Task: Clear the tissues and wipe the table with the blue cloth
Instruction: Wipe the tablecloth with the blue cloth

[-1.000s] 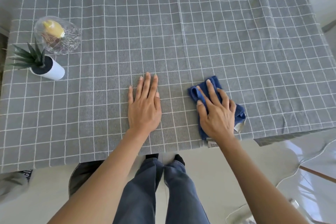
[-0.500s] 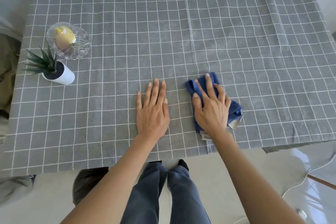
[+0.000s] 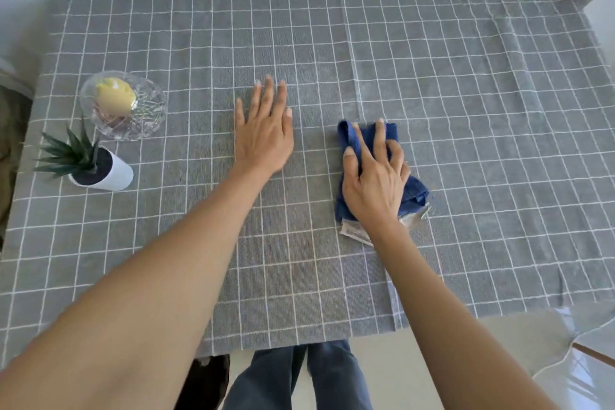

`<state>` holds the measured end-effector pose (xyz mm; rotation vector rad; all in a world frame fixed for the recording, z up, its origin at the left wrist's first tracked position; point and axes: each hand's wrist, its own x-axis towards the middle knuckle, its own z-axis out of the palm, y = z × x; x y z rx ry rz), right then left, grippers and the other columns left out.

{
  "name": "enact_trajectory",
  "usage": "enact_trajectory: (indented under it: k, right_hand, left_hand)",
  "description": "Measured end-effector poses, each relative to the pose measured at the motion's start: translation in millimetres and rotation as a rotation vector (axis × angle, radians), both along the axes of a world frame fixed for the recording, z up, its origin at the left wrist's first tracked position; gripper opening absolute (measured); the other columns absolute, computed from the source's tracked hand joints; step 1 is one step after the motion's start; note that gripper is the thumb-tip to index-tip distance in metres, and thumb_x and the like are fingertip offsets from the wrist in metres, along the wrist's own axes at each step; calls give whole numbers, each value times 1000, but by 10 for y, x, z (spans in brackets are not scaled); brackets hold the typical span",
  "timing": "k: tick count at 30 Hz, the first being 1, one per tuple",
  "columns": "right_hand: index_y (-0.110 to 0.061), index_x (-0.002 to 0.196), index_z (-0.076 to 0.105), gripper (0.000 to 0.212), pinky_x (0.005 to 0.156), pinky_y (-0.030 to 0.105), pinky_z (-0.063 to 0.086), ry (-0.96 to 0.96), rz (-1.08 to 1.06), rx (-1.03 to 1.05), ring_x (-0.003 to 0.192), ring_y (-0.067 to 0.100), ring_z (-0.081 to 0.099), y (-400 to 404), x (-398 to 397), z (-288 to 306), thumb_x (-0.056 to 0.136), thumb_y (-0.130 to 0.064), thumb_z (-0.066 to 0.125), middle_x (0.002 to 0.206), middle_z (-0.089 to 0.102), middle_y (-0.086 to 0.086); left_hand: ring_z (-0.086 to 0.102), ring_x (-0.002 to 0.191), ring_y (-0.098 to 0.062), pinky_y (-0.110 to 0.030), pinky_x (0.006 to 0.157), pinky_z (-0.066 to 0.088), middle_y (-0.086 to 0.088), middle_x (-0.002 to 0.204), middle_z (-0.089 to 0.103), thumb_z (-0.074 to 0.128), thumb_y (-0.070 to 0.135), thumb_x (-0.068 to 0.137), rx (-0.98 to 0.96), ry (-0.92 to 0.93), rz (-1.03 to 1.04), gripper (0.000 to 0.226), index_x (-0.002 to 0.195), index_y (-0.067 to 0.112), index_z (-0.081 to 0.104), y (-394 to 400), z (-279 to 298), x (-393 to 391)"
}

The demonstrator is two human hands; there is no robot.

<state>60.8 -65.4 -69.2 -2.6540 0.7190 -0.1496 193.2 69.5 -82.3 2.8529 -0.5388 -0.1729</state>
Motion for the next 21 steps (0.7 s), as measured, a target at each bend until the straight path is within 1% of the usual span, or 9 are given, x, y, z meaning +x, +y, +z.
enact_trajectory:
  k: [2, 5, 7, 9, 12, 15, 18, 21]
  right_hand:
    - [-38, 144, 36, 45, 103, 41, 21, -28, -14, 16, 133, 24, 25, 18, 219, 8, 99, -40, 32, 159, 19, -1]
    - [-36, 146, 34, 47, 104, 38, 18, -53, 19, -16, 134, 24, 25, 44, 512, 8, 99, -40, 31, 159, 19, -2]
    - [-34, 147, 32, 49, 105, 39, 18, -19, 64, -37, 136, 24, 25, 46, 655, -9, 99, -42, 29, 159, 19, -4]
    - [-30, 148, 30, 50, 107, 42, 17, 55, 111, -63, 140, 24, 20, 37, 710, -49, 100, -43, 26, 158, 19, -9]
    - [-28, 149, 27, 51, 112, 45, 13, 87, 163, -81, 144, 22, 15, -22, 668, -71, 101, -42, 24, 158, 19, -12]
    - [-31, 149, 26, 50, 115, 46, 9, 102, 202, -121, 147, 21, 9, -130, 641, -48, 101, -43, 22, 158, 17, -12]
    - [-35, 150, 22, 50, 116, 47, 0, 133, 187, -93, 148, 19, 0, -209, 663, -44, 101, -44, 19, 159, 11, -14]
    - [-36, 150, 20, 51, 116, 46, -5, 141, 189, -86, 148, 19, -4, -148, 668, -56, 100, -46, 16, 159, 9, -14]
  left_hand:
    - [-10, 148, -16, -40, 112, -15, 0, 161, -8, 10, 37, 103, 5, 8, -2, 52, 153, 24, -2, -32, -41, 64]
    - [-7, 148, -15, -43, 116, -11, 2, 161, -5, 8, 35, 103, -36, -19, 10, 52, 153, 24, 1, -28, -112, 27]
    - [-4, 149, -14, -43, 118, -8, 2, 162, -1, 8, 35, 103, -55, -43, 15, 52, 153, 23, 4, -17, -129, 13]
    - [-3, 149, -13, -42, 117, -8, 3, 161, 0, 9, 34, 103, -65, -58, 29, 52, 153, 23, 5, -13, -129, 20]
    - [-3, 148, -13, -42, 116, -10, 5, 161, 0, 10, 33, 103, -75, -50, 41, 51, 153, 24, 4, -4, -125, 15]
    - [-3, 148, -12, -45, 118, -7, 6, 161, -1, 9, 34, 103, -85, -30, 48, 51, 154, 25, 6, -5, -117, 12]
    - [-4, 148, -12, -45, 118, -9, 7, 161, -1, 8, 35, 103, -85, -30, 45, 52, 154, 26, 5, -5, -109, 8]
    - [-5, 148, -11, -45, 116, -11, 8, 161, -2, 7, 36, 102, -77, -33, 54, 52, 153, 29, 3, 12, -105, 0]
